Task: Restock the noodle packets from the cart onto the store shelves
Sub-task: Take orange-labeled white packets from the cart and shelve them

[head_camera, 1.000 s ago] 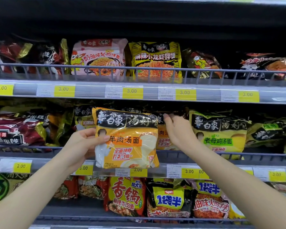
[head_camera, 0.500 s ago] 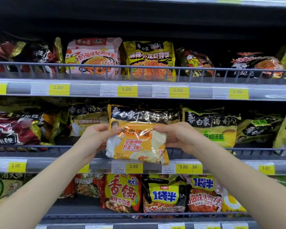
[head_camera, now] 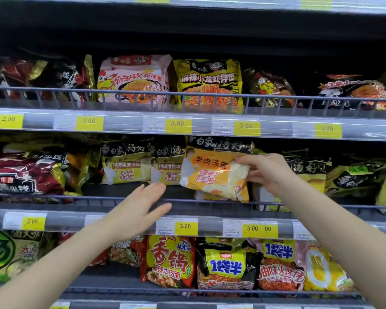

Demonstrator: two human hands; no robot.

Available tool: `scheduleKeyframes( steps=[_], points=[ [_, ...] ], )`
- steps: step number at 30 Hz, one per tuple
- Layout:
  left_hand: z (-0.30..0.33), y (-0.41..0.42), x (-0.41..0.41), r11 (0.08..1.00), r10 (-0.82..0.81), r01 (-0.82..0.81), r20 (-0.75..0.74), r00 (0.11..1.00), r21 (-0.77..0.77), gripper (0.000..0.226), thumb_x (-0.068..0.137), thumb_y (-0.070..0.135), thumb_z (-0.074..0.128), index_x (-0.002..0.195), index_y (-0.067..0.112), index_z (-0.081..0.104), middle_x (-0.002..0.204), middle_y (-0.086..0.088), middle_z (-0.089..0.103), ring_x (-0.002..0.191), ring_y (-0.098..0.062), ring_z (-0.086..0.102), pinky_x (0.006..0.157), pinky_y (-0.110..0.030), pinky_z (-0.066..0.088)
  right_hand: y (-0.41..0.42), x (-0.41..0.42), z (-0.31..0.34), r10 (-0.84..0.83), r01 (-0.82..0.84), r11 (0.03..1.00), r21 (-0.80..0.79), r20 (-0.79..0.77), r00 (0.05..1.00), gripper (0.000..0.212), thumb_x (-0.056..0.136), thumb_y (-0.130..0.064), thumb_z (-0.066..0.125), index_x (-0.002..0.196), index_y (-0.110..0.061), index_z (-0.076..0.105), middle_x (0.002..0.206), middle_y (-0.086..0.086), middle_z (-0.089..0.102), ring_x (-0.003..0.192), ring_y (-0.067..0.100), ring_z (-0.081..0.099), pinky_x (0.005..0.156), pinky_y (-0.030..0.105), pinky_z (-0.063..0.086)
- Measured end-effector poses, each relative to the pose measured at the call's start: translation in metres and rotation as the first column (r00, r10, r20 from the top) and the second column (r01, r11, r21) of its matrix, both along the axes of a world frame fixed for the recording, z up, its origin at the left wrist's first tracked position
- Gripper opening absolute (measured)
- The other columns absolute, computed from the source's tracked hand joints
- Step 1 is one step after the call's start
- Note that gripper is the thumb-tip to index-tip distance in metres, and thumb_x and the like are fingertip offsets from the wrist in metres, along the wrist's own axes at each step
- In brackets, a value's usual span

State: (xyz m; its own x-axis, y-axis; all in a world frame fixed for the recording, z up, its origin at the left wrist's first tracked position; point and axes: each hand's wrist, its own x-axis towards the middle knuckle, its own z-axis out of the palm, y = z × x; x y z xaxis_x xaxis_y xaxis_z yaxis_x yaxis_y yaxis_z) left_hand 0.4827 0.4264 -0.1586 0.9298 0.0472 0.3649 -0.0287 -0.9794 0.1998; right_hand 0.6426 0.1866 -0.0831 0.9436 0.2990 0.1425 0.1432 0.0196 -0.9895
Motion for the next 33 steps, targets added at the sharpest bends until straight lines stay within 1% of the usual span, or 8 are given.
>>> scheduleKeyframes(
  steps=[3,8,12,17,21,24,30,33],
  points=[
    [-0.011,0.007,-0.002,0.985,0.030,-0.012,-0.103,0.994,0.174,0.117,0.057,0.086,-0.017,0.150,0.020,0.010,0.157,0.007,0.007,0.137,0.004,0.000,0.113,-0.019,-0.006,0.004,0.005,0.003,-0.062,0.064,0.997,-0.041,0.054,0.997,0.020,0.075,-0.001,0.073,0.093,0.007,0.069,0.089,0.019,0.072,0.077,0.027,0.070,0.069,0.034,0.058],
    [-0.010,0.009,-0.003,0.981,0.022,-0.001,-0.105,0.994,0.192,0.111,0.060,0.084,-0.011,0.150,0.021,0.008,0.157,0.007,0.006,0.141,0.000,0.003,0.112,-0.017,-0.006,0.008,0.009,0.001,-0.089,0.093,0.994,-0.062,0.067,0.994,0.049,0.068,-0.008,0.082,0.108,0.009,0.061,0.102,0.020,0.068,0.087,0.028,0.069,0.057,0.027,0.056],
    [-0.010,0.009,-0.003,0.982,0.021,0.002,-0.122,0.992,0.189,0.104,0.064,0.080,-0.002,0.150,0.022,0.006,0.157,0.007,0.005,0.142,-0.001,0.003,0.112,-0.018,-0.006,0.010,0.008,-0.009,-0.124,0.132,0.983,-0.127,0.069,0.990,0.042,0.072,-0.010,0.080,0.104,0.002,0.056,0.091,0.010,0.065,0.094,0.031,0.063,0.082,0.040,0.054],
    [-0.011,0.010,-0.002,0.981,0.015,0.007,-0.109,0.994,0.194,0.102,0.066,0.080,0.000,0.150,0.022,0.006,0.158,0.007,0.004,0.143,-0.002,0.002,0.113,-0.019,-0.006,0.014,0.003,-0.018,-0.150,0.201,0.931,-0.304,0.183,0.972,0.066,0.076,-0.022,0.078,0.128,0.008,0.050,0.126,0.021,0.057,0.115,0.035,0.055,0.095,0.037,0.046],
    [-0.011,0.009,-0.003,0.983,0.017,0.004,-0.110,0.994,0.185,0.103,0.066,0.080,0.001,0.150,0.022,0.006,0.157,0.008,0.004,0.142,-0.001,0.002,0.113,-0.019,-0.006,0.015,0.001,-0.018,-0.179,0.311,0.819,-0.483,0.300,0.937,0.025,0.088,-0.020,0.065,0.078,0.000,0.055,0.073,0.010,0.054,0.063,0.021,0.052,0.052,0.024,0.039],
    [-0.011,0.010,-0.002,0.980,0.012,0.010,-0.109,0.994,0.200,0.108,0.062,0.083,-0.004,0.150,0.021,0.005,0.157,0.007,0.003,0.142,-0.001,0.001,0.114,-0.020,-0.006,0.015,0.006,-0.023,-0.202,0.425,0.711,-0.560,0.417,0.886,0.037,0.088,-0.008,0.060,0.057,-0.008,0.039,0.056,0.005,0.042,0.047,0.017,0.040,0.040,0.023,0.028],
    [-0.011,0.010,-0.003,0.978,0.012,0.012,-0.112,0.994,0.209,0.106,0.063,0.081,-0.002,0.150,0.021,0.004,0.158,0.007,0.002,0.140,0.000,-0.001,0.113,-0.020,-0.006,0.020,-0.012,-0.021,-0.013,0.654,0.368,-0.661,0.700,0.714,0.005,0.090,-0.005,0.056,0.086,-0.005,0.058,0.100,0.014,0.064,0.090,0.033,0.062,0.064,0.030,0.038],
    [-0.009,0.009,-0.003,0.977,0.013,0.012,-0.119,0.993,0.213,0.106,0.062,0.080,0.000,0.150,0.021,0.004,0.158,0.007,0.002,0.142,-0.002,0.000,0.113,-0.019,-0.005,0.021,-0.021,-0.017,0.103,0.675,0.204,-0.709,0.702,0.705,0.020,0.088,0.006,0.053,0.104,-0.003,0.060,0.106,0.012,0.064,0.095,0.031,0.064,0.065,0.031,0.038]
  ],
)
